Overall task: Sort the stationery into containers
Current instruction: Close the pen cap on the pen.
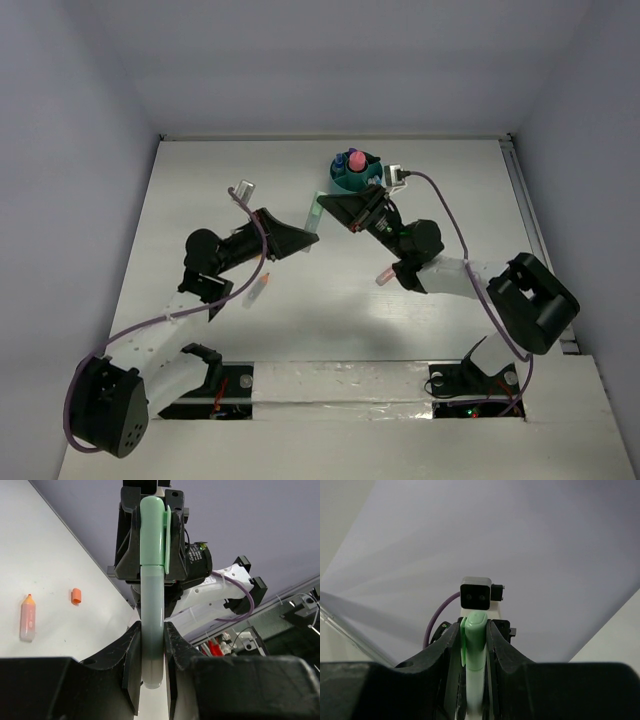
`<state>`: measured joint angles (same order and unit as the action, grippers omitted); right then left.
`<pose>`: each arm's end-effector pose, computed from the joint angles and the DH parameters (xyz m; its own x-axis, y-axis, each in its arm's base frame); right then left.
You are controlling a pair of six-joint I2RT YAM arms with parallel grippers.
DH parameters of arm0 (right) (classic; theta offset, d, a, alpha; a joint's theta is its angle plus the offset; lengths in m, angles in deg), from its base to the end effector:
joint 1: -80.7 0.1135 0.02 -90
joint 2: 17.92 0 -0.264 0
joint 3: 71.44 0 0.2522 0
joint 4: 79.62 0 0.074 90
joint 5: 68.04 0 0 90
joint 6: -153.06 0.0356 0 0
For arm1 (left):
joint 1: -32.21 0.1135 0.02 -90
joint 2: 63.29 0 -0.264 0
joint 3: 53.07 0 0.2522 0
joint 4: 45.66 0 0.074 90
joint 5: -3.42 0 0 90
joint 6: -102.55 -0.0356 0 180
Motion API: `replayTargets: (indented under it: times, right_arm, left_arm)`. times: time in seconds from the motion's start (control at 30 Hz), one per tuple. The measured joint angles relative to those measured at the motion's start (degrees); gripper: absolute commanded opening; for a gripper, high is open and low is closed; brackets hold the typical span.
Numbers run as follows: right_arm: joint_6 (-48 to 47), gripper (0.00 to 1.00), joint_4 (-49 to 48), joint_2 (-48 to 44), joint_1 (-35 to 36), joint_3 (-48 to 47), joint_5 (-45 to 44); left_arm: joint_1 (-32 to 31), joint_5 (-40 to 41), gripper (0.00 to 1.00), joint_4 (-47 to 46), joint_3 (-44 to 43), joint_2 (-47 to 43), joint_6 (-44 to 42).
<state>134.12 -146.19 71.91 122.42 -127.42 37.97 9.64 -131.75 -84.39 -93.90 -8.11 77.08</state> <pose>0.2321 0.2201 0.2955 -0.6379 0.6493 -0.4141 -0.6455 -0.1575 0.7474 0.1785 -0.1016 0.3086 -0.6189 -0.4320 -0.6560 0.7170 0.0303 -0.6964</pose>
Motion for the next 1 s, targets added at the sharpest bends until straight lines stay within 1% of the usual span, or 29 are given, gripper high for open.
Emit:
replayTargets:
  times: [0.27, 0.57, 0.73, 0.87, 0.9, 0.97, 1.0]
  right_arm:
    - [-4.28, 0.00, -1.99, -0.96, 0.66, 2.51, -3.17]
    - [-7.17, 0.00, -4.07, -2.10, 1.14, 4.66, -7.56]
    - [-10.38, 0.00, -0.72, -4.92, 1.46, 5.99, -9.16]
    - [-12.46, 0.00, 2.95, -7.02, 1.64, 5.75, -9.22]
    - [-12.94, 0.00, 4.28, -7.67, 1.73, 5.46, -9.38]
    - [-14.27, 0.00, 8.24, -9.31, 2.05, 4.42, -9.14]
    - [-15.56, 0.00, 11.28, -10.16, 2.91, 3.32, -8.39]
  left_arm:
    - [0.79, -4.55, 0.00, -1.60, -2.23, 3.72, 2.10]
    - [2.23, -7.56, 0.00, 4.28, -7.52, 4.81, 1.46]
    - [3.56, -7.58, 0.00, 6.84, -9.09, 4.70, 0.63]
    - [3.91, -7.58, 0.01, 7.02, -9.31, 4.63, 0.07]
    - [3.93, -7.56, 0.18, 7.06, -9.31, 4.59, -0.20]
    - [3.98, -6.78, 0.35, 7.80, -9.31, 4.28, -1.27]
    - [3.96, -5.62, 0.49, 8.04, -9.31, 4.22, -1.88]
